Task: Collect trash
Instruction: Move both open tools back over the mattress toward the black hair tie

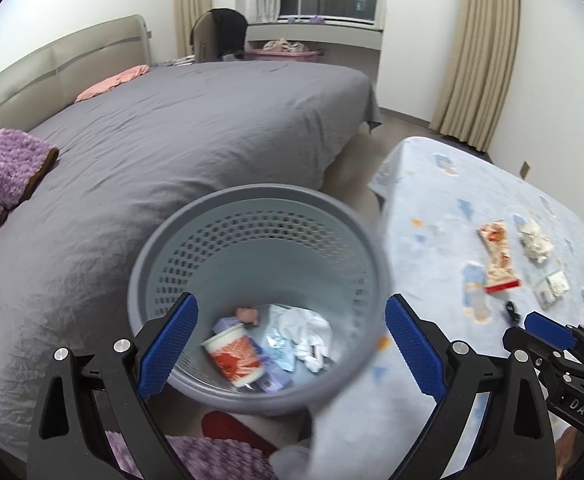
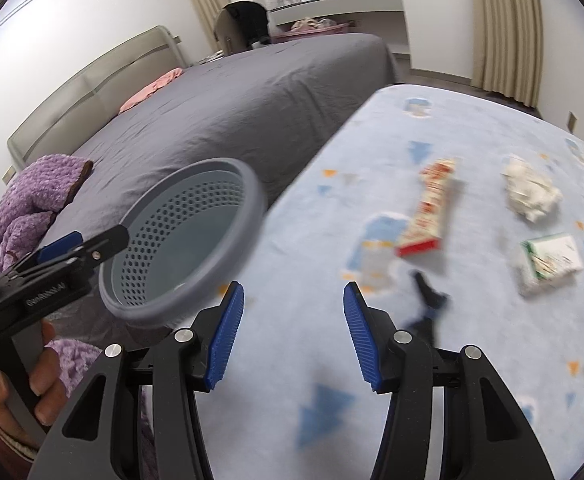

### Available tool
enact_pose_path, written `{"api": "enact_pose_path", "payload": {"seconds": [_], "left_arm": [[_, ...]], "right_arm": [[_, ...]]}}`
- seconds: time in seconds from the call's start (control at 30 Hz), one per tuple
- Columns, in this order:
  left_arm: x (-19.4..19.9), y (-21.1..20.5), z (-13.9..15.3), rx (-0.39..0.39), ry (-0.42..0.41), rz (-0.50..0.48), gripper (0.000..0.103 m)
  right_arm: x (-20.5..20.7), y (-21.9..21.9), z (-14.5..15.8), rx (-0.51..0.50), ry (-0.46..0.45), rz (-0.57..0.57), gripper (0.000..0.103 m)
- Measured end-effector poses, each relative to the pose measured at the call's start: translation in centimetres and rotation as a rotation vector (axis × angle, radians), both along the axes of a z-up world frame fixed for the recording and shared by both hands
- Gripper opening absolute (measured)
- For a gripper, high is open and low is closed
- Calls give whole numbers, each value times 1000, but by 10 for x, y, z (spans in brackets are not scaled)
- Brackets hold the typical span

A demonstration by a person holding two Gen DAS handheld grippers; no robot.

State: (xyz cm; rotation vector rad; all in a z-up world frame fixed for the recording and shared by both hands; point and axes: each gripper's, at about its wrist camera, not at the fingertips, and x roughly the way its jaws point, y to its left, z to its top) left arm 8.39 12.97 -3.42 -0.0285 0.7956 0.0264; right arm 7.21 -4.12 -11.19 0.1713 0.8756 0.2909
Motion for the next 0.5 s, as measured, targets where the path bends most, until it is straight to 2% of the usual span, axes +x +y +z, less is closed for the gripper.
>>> {"api": "enact_pose_path", "payload": {"seconds": [0.27, 0.5], "left_arm": [[-15, -56, 5, -11, 4, -81, 93], [-19, -117, -11, 0, 49, -172, 93]], "right_arm": [[-32, -66, 2, -35, -1, -84, 52], [-54, -124, -5, -52, 4, -167, 53]]}}
